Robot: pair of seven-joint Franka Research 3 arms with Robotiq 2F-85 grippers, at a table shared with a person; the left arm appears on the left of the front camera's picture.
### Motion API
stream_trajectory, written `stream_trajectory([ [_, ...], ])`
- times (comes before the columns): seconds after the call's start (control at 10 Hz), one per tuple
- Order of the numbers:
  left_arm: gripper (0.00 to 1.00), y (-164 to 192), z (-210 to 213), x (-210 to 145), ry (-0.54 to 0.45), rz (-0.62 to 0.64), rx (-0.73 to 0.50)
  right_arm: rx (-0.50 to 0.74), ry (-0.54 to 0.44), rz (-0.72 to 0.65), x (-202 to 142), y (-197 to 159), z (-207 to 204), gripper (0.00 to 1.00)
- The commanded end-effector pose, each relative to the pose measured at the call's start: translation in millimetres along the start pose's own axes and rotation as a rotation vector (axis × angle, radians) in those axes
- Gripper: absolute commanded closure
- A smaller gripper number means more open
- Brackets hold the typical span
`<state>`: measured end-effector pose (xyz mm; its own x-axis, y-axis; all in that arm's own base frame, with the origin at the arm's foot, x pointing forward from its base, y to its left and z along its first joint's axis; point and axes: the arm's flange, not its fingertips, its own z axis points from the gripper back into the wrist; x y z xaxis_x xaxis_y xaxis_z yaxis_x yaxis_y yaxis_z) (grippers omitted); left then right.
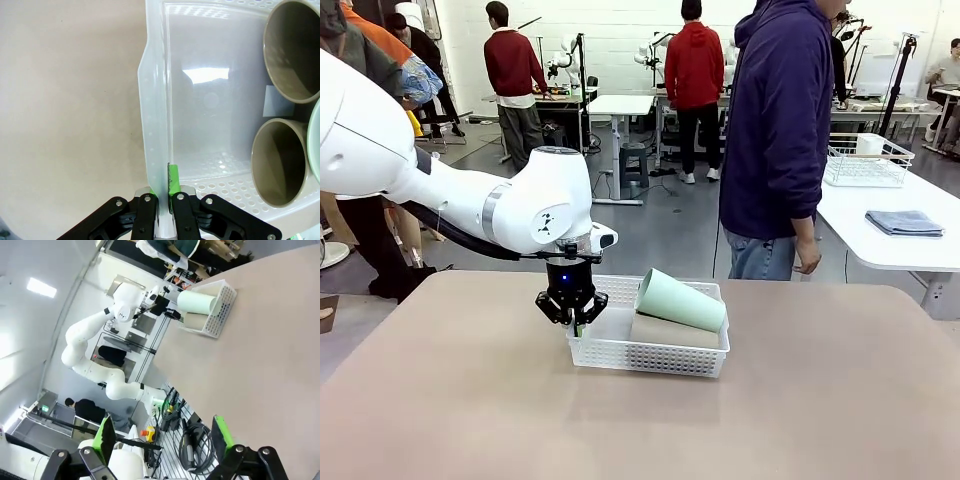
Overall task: Clean and organize the cups into the basket.
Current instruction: Move the Organizing basket back to the left side of the table.
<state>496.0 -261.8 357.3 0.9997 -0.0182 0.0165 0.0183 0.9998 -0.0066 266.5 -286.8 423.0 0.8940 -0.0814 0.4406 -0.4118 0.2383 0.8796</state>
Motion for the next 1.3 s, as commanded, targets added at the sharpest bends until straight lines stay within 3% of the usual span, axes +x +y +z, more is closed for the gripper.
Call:
stream_trajectory([
  [0.0,1.0,0.3,2.4,0.7,-0.006,-0.001,-0.002,-0.019,-0.01,-0.046,-6.8,-2.2,-3.9,0.0],
  [0.8,1.0,0.3,2.4,0.7,-0.006,-0.001,-0.002,0.0,0.0,0.0,0.0,0.0,0.0,0.0],
  [0.9,0.95,0.0,0.0,0.0,0.0,0.0,0.0,0.0,0.0,0.0,0.0,0.0,0.0,0.0],
  [1.1,0.95,52.5,-3.3,6.2,-0.012,0.028,0.095,0.0,0.0,0.0,0.0,0.0,0.0,0.0],
  [1.2,0.95,79.5,1.0,7.9,0.02,-0.005,0.061,0.0,0.0,0.0,0.0,0.0,0.0,0.0],
])
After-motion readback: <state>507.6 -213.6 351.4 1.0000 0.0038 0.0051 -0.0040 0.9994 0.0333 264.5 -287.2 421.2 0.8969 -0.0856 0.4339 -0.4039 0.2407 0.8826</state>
